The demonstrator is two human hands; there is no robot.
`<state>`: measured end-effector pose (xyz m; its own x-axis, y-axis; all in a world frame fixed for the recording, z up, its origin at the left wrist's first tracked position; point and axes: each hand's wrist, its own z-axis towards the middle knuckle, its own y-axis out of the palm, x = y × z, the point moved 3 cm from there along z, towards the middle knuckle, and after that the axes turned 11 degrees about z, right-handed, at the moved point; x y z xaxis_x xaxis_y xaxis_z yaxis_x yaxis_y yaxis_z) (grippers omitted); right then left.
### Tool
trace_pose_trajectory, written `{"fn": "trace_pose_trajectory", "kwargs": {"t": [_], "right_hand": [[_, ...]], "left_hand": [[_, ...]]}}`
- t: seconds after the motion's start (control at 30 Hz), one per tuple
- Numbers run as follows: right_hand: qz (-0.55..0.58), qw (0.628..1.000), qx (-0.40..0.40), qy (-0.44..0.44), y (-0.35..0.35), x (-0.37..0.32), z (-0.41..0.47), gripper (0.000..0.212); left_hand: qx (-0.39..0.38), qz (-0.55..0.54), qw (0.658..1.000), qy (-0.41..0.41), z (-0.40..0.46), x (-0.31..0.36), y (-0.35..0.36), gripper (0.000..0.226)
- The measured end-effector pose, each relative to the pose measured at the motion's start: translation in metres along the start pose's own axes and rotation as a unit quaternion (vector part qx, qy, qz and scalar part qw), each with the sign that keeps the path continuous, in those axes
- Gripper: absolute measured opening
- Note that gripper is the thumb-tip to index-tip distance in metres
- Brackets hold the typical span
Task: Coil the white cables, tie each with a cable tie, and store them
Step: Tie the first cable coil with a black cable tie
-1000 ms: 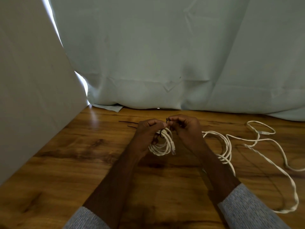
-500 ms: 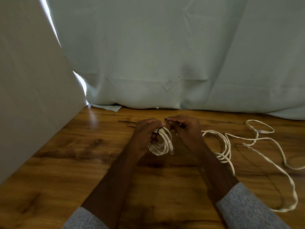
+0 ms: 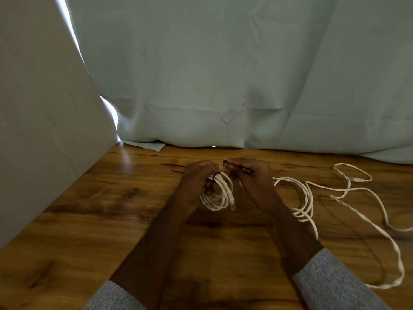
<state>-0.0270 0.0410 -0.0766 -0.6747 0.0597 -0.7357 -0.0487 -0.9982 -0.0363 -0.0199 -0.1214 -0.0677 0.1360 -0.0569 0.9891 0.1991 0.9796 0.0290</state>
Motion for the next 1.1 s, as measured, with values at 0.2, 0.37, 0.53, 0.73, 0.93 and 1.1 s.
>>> {"fn": "trace_pose_trajectory", "kwargs": {"t": [0.2,0.37,0.53,0.73,0.93,1.1], "right_hand": [[-0.021,1.0,-0.009,-0.012,-0.002,0.002,-0.001,0.026],[-0.031,0.999,-0.006,-0.018,-0.003,0.003,0.0,0.024],[-0.05,0.998,-0.013,-0.029,-0.002,-0.001,0.0,0.021],[-0.019,1.0,-0.015,0.0,0.0,-0.006,-0.001,0.026],[0.029,0.998,-0.025,0.047,0.007,-0.014,-0.001,0.027],[0.027,0.998,-0.014,0.056,0.006,-0.014,-0.001,0.016]], "left_hand": [[-0.005,-0.012,1.0,0.002,0.0,0.001,0.002,0.041],[-0.008,-0.009,1.0,0.002,-0.001,0.001,0.002,0.042],[-0.008,-0.002,1.0,-0.008,0.0,-0.002,0.0,0.039],[-0.008,0.007,1.0,-0.026,0.002,-0.007,-0.001,0.033],[0.002,0.041,0.999,-0.027,0.003,-0.007,-0.002,0.016],[0.034,0.127,0.991,0.024,0.005,-0.006,-0.001,0.017]]}}
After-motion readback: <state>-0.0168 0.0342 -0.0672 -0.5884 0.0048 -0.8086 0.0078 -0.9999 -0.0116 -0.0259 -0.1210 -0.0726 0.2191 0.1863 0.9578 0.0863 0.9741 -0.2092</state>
